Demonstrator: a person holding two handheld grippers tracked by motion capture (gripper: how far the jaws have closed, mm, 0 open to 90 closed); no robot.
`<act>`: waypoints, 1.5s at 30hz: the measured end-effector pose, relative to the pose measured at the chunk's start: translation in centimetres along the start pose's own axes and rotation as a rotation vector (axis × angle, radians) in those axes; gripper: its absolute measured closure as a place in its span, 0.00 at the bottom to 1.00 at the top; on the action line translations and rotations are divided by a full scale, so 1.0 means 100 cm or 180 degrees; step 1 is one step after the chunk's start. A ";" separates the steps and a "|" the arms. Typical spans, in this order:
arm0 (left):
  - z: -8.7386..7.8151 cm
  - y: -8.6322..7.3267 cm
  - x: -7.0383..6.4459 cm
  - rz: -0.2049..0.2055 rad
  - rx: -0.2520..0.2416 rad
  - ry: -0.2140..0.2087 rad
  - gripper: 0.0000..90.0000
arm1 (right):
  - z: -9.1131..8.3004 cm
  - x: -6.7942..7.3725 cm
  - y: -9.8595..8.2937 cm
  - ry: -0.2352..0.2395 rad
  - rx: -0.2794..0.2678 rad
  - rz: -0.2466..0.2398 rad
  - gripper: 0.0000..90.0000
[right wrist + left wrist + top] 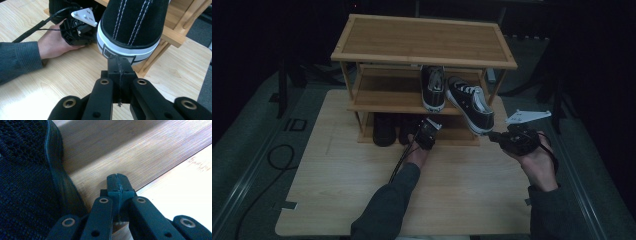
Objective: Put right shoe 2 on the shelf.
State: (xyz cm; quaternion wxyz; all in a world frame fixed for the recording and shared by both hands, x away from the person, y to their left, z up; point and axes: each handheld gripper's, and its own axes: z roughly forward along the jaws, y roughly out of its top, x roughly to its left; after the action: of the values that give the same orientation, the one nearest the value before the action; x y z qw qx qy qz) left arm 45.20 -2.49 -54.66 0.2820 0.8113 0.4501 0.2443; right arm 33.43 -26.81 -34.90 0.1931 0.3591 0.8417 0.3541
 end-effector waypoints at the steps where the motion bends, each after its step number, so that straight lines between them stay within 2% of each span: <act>1: 0.000 0.000 0.000 0.0001 -0.0001 0.0000 1.00 | 0.001 0.001 0.001 0.0009 -0.0003 -0.0003 1.00; 8: 0.000 0.000 0.000 0.0004 -0.0004 0.0001 1.00 | 0.007 0.006 0.006 0.0082 -0.0006 -0.0053 1.00; 18: 0.000 0.000 0.000 0.0014 0.0002 -0.0004 1.00 | 0.014 0.004 0.010 0.0069 -0.0019 -0.0033 1.00; 26: 0.000 0.000 -0.001 0.0012 -0.0008 0.0009 1.00 | 0.020 0.007 0.014 0.0135 -0.0049 -0.0031 1.00; 29: 0.000 -0.001 0.000 -0.0005 -0.0018 -0.0026 1.00 | 0.023 0.010 0.018 0.0159 -0.0057 -0.0064 1.00; 45: 0.000 -0.001 0.000 -0.0008 -0.0030 0.0011 1.00 | 0.039 0.020 0.030 0.0347 -0.0123 -0.0076 1.00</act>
State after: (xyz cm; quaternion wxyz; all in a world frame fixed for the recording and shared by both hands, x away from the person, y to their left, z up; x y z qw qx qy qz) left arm 45.13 -2.49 -54.75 0.2853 0.8090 0.4505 0.2475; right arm 35.84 -22.06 -35.46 0.1580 0.3254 0.8482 0.3870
